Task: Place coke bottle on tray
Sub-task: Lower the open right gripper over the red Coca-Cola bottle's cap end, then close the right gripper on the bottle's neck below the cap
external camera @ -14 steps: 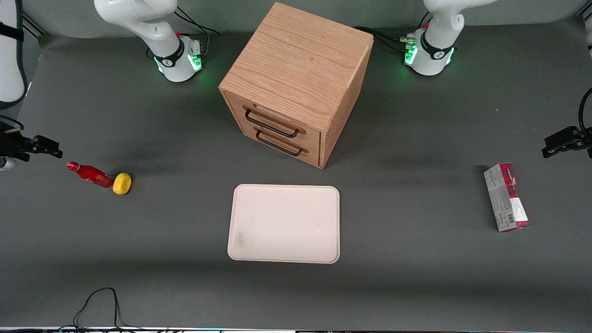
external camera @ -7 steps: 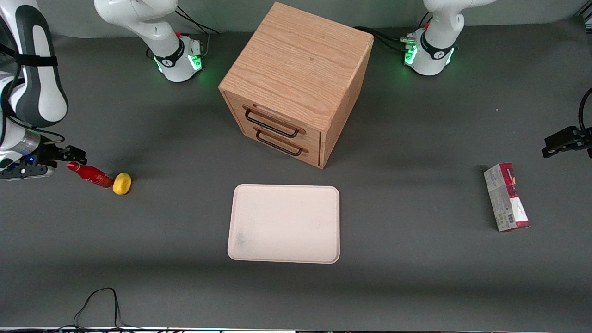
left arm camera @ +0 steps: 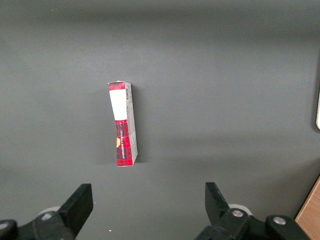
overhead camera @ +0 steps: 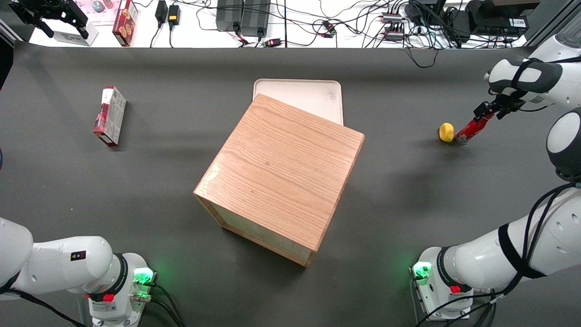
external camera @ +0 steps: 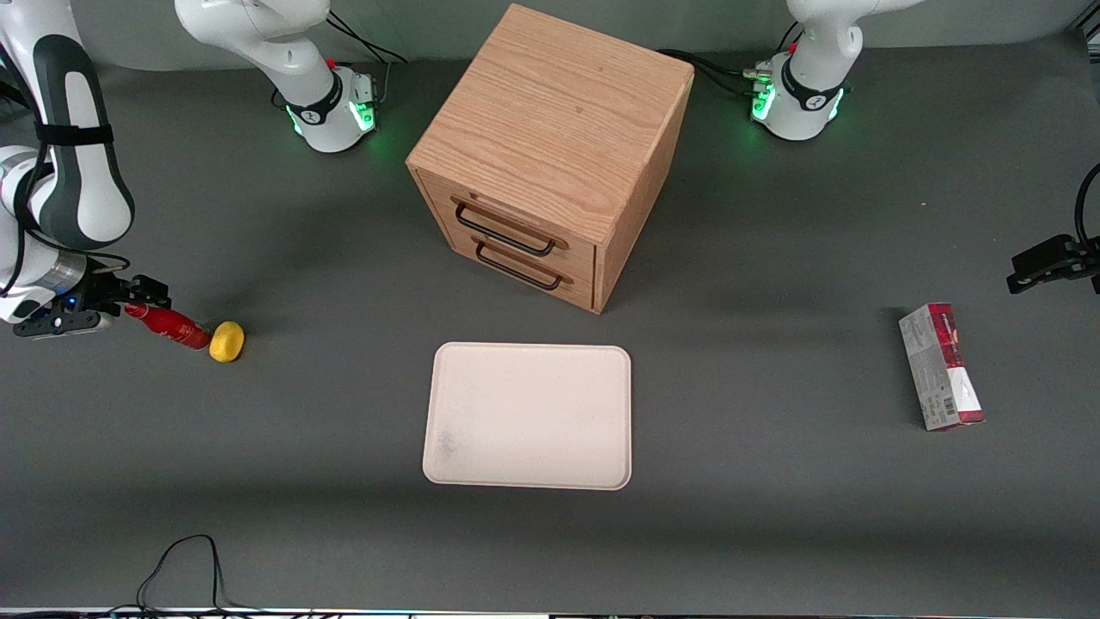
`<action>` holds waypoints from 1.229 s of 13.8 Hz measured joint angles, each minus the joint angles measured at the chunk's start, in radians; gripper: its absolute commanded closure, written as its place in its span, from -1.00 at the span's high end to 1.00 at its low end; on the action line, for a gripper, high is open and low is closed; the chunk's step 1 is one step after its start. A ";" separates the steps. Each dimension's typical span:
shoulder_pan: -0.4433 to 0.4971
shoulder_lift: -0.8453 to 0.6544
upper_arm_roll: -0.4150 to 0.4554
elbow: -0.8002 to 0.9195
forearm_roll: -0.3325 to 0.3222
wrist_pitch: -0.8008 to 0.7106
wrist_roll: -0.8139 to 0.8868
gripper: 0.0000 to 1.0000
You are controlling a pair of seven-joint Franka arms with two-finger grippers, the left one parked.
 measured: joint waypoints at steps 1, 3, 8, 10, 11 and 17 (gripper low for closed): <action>0.000 0.000 0.000 0.000 0.000 0.000 -0.003 -0.06; 0.001 0.000 0.000 0.000 0.000 0.000 -0.009 -0.32; 0.009 0.001 0.003 0.007 0.003 -0.002 -0.012 -0.74; 0.013 0.001 0.020 0.037 0.006 -0.039 0.004 -0.73; 0.014 0.000 0.038 0.077 0.008 -0.102 0.027 -0.73; 0.023 -0.018 0.236 0.516 -0.023 -0.604 0.288 -0.72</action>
